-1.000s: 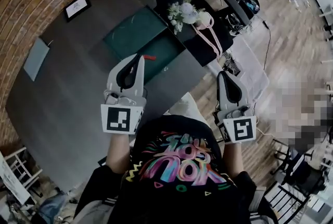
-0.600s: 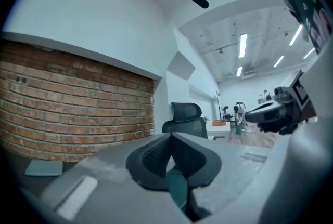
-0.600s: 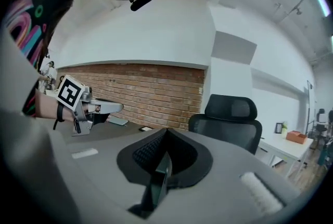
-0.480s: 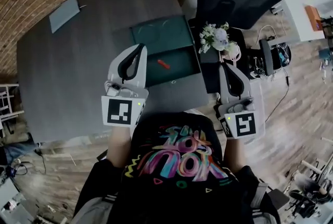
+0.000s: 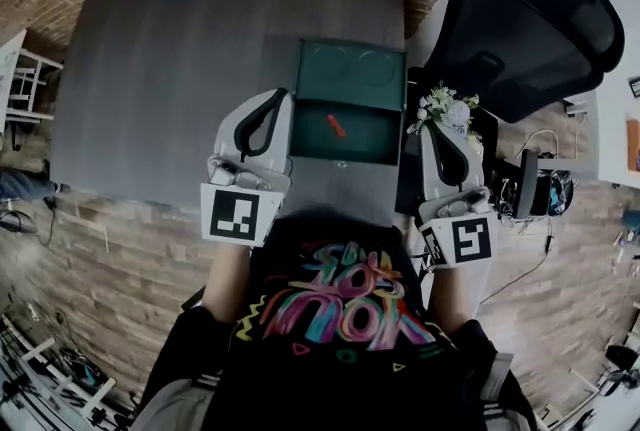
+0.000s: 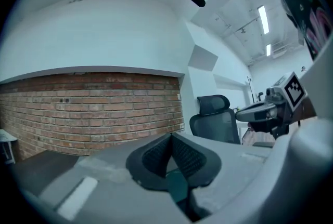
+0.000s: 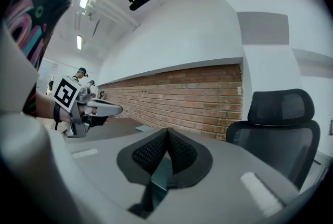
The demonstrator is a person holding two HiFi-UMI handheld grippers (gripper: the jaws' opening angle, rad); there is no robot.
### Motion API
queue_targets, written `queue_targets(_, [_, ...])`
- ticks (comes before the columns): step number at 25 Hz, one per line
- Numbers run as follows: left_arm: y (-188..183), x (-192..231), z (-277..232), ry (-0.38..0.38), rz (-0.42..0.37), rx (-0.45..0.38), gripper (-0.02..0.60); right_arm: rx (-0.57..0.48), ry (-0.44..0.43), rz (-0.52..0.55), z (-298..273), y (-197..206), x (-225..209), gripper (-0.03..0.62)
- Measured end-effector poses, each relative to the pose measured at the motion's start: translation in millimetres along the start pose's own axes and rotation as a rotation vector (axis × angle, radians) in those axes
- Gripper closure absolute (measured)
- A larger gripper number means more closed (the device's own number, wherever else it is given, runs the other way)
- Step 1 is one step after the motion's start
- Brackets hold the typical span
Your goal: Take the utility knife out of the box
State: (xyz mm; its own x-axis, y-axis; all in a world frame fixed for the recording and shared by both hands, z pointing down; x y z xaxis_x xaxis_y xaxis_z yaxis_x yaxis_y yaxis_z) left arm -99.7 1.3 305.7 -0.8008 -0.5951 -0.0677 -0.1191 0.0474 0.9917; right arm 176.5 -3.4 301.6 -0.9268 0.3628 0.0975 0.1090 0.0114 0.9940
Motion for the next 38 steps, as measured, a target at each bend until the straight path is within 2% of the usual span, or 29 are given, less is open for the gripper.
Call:
queue_targets(4, [4, -7, 5, -0.029, 0.011, 0.025, 0.581, 0.006, -0.058, -0.003, -5, 4, 1, 0.594])
queue_targets(8, [3, -6, 8, -0.022, 0.016, 0.041, 0.58, 0.014, -0.082, -0.016, -11, 2, 7, 0.594])
queue_targets(14, [2, 4, -1, 0.029, 0.021, 0.049, 0.58, -0.004, -0.067, -0.037, -21, -7, 20, 0.594])
queue_targets(27, [17, 13, -28, 0.104, 0.049, 0.081, 0.581, 0.058, -0.039, -0.069, -40, 10, 16, 0.594])
queue_targets(30, [21, 12, -32, 0.133, 0.071, 0.096, 0.565, 0.049, -0.037, -0.084, -43, 10, 13, 0.594])
queue_targets(38, [32, 5, -46, 0.203, 0.062, 0.148, 0.469, 0.07, -0.039, -0.121, -47, 15, 4, 0.594])
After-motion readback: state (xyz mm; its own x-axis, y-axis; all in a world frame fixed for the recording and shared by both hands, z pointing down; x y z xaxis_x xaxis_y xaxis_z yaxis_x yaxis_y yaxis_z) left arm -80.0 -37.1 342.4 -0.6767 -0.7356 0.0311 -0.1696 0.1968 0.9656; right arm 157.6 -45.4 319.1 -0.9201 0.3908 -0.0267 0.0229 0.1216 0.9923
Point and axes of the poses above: the fingertips, and each gripper's own axes: z backward along the fingers, x to its left, y out of its underside, the point moved 9 cm from there along z, backward along the fingers, and after that the axes turned 15 degrees about y, right-handed, at the moved point
